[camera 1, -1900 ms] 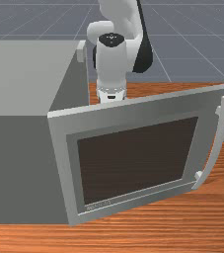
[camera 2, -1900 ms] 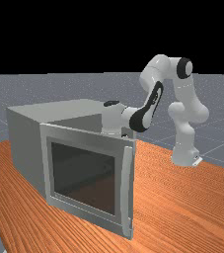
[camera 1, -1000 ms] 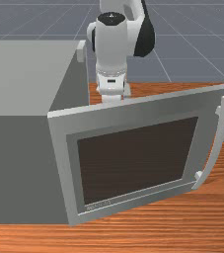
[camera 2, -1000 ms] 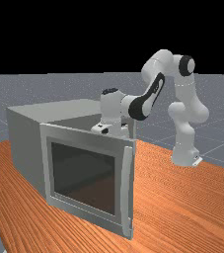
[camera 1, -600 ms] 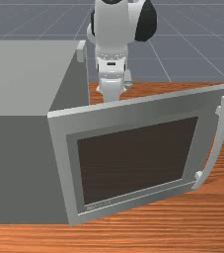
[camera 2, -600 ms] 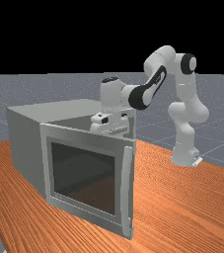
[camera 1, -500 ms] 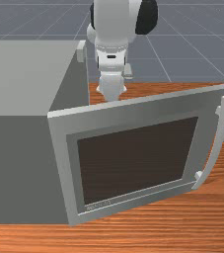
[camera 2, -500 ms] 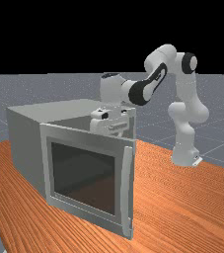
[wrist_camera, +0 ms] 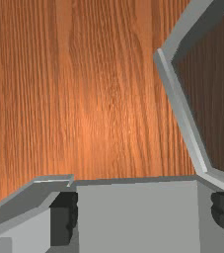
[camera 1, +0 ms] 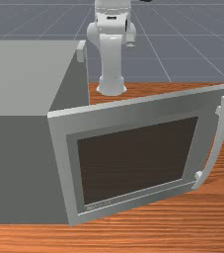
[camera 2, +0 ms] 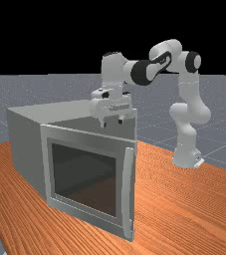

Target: Close the microwave

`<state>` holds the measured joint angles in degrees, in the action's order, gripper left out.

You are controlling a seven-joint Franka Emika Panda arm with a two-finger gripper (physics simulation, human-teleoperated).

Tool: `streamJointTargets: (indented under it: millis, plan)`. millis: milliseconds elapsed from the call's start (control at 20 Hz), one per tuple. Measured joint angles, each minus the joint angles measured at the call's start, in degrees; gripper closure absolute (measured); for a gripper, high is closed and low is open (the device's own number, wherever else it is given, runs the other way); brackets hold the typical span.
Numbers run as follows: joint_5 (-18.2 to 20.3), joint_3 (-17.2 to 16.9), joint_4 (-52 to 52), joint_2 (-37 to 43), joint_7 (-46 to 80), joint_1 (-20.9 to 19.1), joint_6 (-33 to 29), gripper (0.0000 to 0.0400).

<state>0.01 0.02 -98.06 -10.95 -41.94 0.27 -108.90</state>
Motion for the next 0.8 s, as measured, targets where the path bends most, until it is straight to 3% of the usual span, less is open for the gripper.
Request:
streamJointTargets:
  millis: [800]
  plan:
    - [-1.0, 4.0, 3.0, -2.2, 12.8, 6.7, 0.8, 0.0000]
